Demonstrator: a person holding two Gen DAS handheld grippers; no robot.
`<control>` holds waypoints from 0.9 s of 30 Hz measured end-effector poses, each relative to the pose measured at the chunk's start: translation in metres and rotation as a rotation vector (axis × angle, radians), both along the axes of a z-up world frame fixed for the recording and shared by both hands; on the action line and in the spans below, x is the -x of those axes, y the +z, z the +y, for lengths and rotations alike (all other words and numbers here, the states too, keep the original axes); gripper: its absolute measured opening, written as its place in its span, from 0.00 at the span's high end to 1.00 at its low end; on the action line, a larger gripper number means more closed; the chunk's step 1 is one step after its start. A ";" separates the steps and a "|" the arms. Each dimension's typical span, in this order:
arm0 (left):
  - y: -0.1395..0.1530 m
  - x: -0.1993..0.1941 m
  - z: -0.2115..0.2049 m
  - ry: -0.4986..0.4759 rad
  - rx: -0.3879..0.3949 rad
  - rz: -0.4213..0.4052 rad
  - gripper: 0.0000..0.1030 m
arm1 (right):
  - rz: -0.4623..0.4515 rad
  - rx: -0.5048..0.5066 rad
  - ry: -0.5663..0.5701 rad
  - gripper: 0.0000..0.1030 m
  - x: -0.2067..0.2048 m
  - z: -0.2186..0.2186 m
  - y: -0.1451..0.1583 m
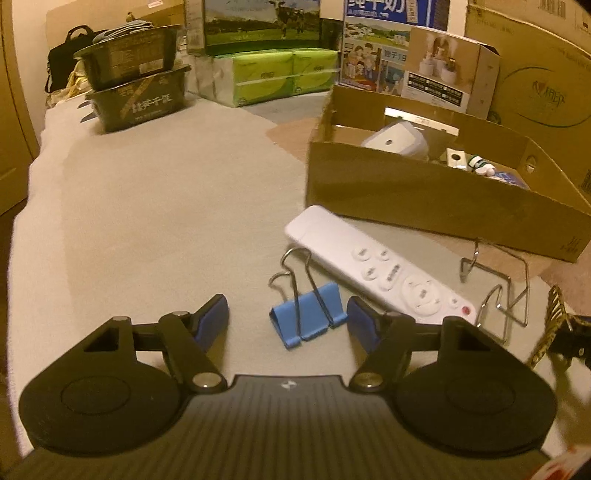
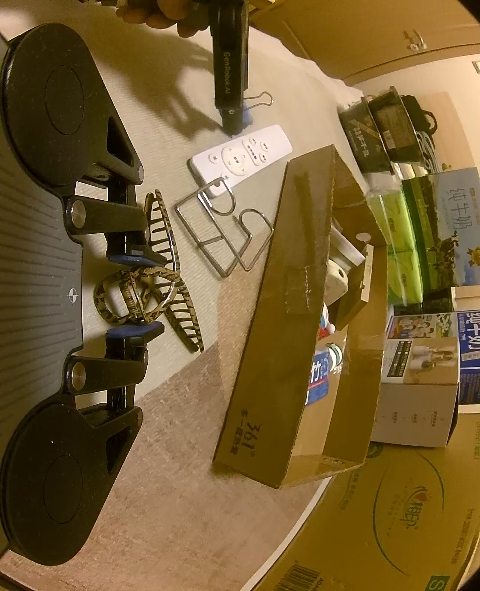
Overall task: Organize rigid objects
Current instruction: 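Grasp the leopard-print hair clip with the right tool while the left tool grasps the blue binder clip, then carry the binder clip with the left tool while the right tool carries the hair clip into the box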
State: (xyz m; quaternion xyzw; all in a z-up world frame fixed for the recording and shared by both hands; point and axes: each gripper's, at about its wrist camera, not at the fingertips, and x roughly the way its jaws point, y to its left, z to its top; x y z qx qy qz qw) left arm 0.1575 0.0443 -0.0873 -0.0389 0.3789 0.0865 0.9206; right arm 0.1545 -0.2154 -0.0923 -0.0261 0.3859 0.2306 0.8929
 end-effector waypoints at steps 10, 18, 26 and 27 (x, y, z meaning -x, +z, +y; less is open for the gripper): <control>0.002 0.017 0.021 0.018 0.027 -0.034 0.38 | -0.003 -0.002 -0.005 0.70 0.003 0.007 0.001; 0.003 0.008 0.018 -0.036 0.011 -0.026 0.66 | 0.000 0.003 -0.023 0.70 0.005 0.004 0.002; 0.013 0.032 0.011 -0.061 0.018 -0.022 0.66 | -0.018 -0.007 -0.034 0.70 0.014 0.003 0.011; 0.016 0.036 0.010 -0.062 0.018 -0.024 0.66 | -0.022 -0.010 -0.038 0.70 0.017 0.002 0.013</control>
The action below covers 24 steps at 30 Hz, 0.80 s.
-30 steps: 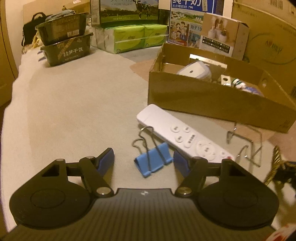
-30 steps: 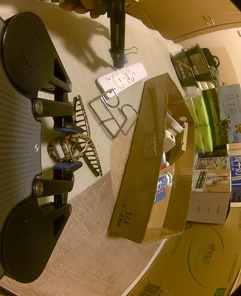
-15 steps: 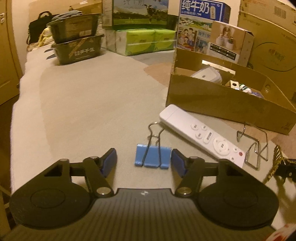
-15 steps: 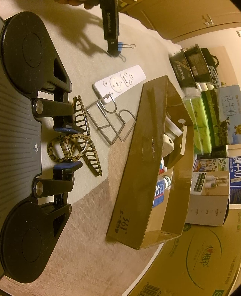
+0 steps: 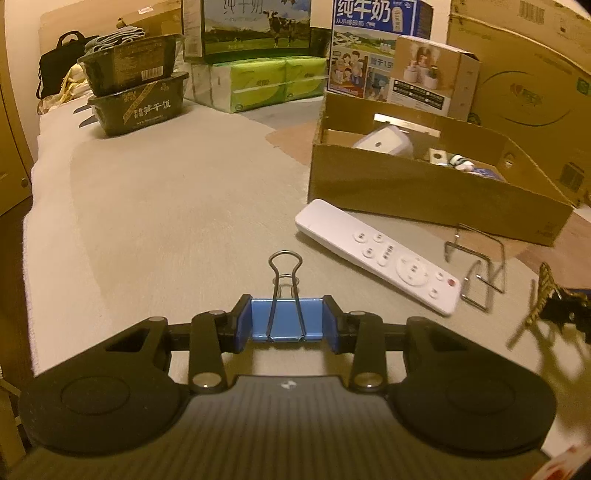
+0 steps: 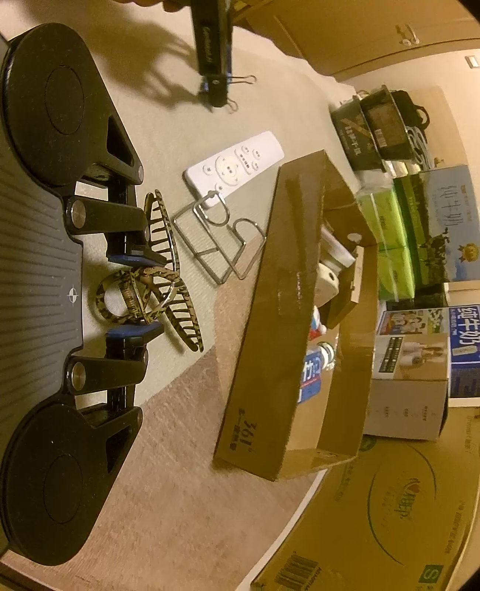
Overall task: Organize rigid objects
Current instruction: 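Carry the binder clip with the left tool while the right tool carries the hair clip into the box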
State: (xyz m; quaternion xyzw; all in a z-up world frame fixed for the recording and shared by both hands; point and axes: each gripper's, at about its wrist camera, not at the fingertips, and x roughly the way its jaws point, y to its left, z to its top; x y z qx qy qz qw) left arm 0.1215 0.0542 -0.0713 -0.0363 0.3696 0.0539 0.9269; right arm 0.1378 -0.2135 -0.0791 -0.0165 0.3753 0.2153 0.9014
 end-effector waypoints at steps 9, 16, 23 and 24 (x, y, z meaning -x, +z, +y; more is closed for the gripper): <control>0.027 0.023 -0.015 -0.047 0.019 -0.027 0.66 | -0.033 -0.024 -0.027 0.70 0.020 -0.009 0.019; 0.043 0.027 -0.032 -0.099 0.028 -0.048 0.66 | -0.043 -0.020 -0.073 0.70 0.033 -0.020 0.029; 0.049 0.027 -0.044 -0.128 0.027 -0.054 0.66 | -0.041 -0.030 -0.116 0.70 0.039 -0.034 0.033; 0.050 0.026 -0.045 -0.130 0.028 -0.054 0.66 | -0.041 -0.032 -0.118 0.70 0.040 -0.035 0.034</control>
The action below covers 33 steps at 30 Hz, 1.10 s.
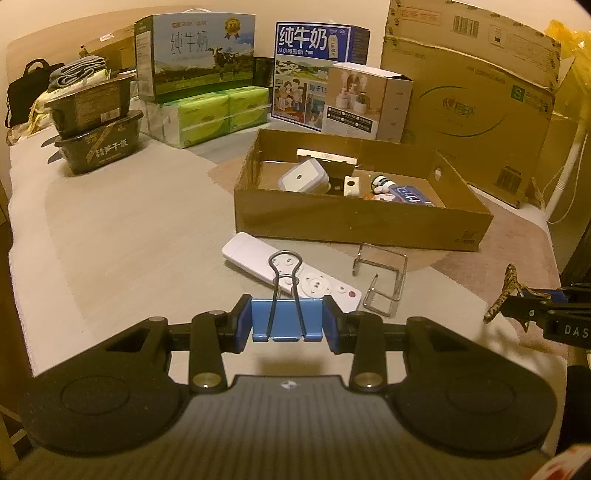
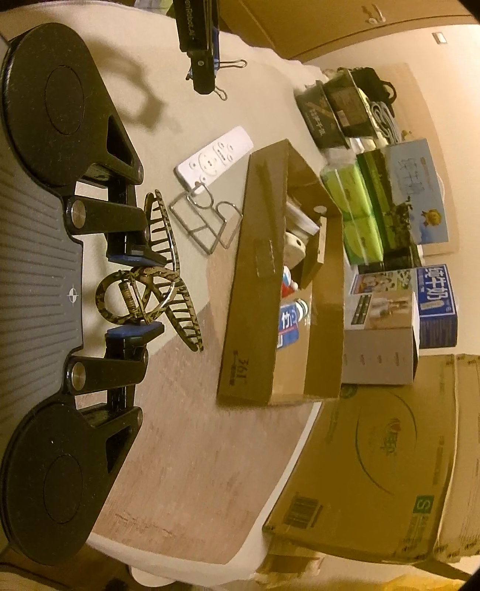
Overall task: Organize rigid objects
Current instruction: 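Carry the binder clip with the left tool while the right tool carries the hair clip into the box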
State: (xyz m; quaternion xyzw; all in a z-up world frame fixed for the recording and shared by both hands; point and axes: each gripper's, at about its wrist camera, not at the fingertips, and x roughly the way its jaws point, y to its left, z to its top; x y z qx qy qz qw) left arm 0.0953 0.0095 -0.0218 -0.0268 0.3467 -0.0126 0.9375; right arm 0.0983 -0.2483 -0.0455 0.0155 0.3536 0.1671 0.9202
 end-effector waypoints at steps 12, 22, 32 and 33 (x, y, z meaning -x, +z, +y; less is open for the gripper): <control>0.007 -0.012 -0.009 -0.035 -0.002 -0.006 0.66 | -0.006 -0.002 -0.007 0.70 -0.002 -0.005 0.003; 0.026 -0.050 -0.017 -0.089 -0.021 -0.047 0.66 | -0.048 0.009 -0.023 0.70 -0.025 -0.017 0.020; 0.045 -0.102 -0.016 -0.111 -0.019 -0.084 0.66 | -0.105 0.006 -0.019 0.70 -0.063 -0.015 0.042; 0.045 -0.108 -0.015 -0.110 -0.019 -0.083 0.66 | -0.110 0.006 -0.019 0.70 -0.067 -0.015 0.043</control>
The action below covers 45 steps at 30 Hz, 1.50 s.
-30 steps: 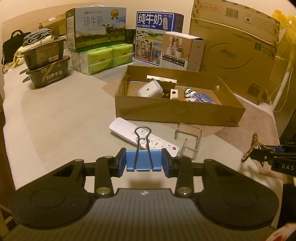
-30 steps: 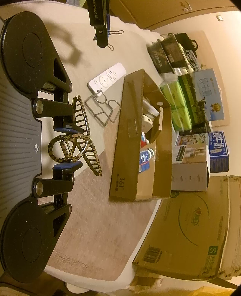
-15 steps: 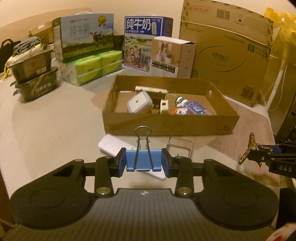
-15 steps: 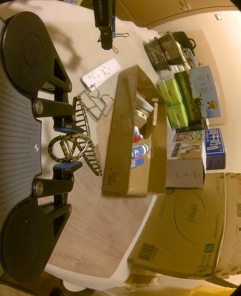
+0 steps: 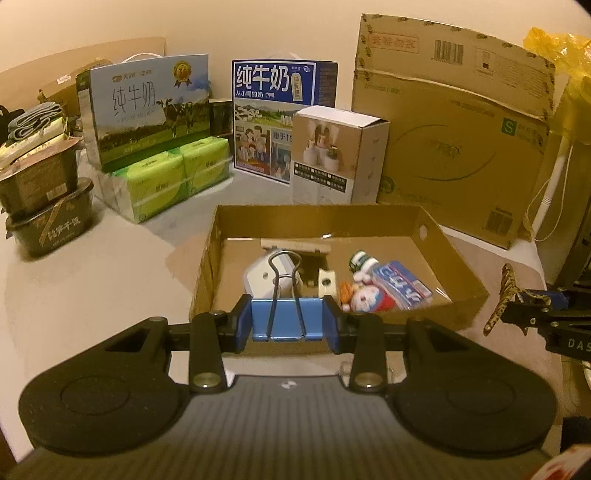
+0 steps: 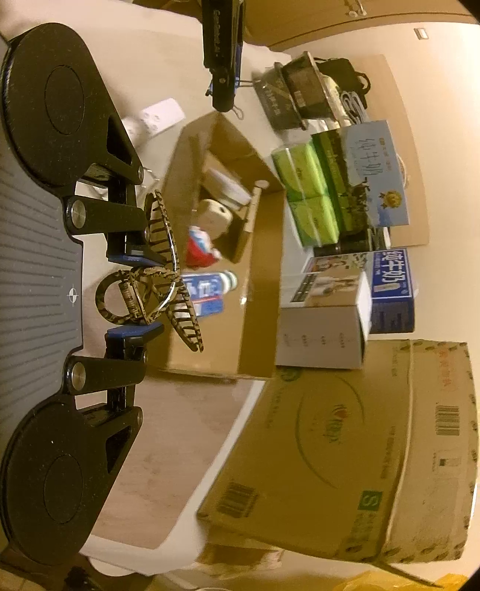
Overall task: Organize rigid objects
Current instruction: 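Carry the binder clip with the left tool while the right tool carries the hair clip into the box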
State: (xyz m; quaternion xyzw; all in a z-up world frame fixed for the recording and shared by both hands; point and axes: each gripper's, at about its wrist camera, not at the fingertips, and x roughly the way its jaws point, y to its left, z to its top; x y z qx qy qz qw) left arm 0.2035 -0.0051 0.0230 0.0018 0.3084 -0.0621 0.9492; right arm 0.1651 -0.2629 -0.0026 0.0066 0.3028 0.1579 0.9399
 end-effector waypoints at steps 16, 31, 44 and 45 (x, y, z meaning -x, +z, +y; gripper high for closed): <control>-0.018 -0.063 0.019 0.012 -0.043 0.046 0.66 | 0.003 0.036 -0.039 0.70 -0.068 -0.009 -0.005; -0.032 -0.104 0.027 -0.005 -0.070 0.071 0.66 | -0.005 0.082 -0.018 0.70 -0.123 -0.004 -0.005; -0.037 -0.160 0.032 -0.050 -0.096 0.029 0.66 | 0.006 0.104 0.010 0.70 -0.166 0.009 -0.019; -0.037 -0.164 0.032 -0.047 -0.096 0.024 0.65 | 0.007 0.103 0.011 0.70 -0.167 0.010 -0.020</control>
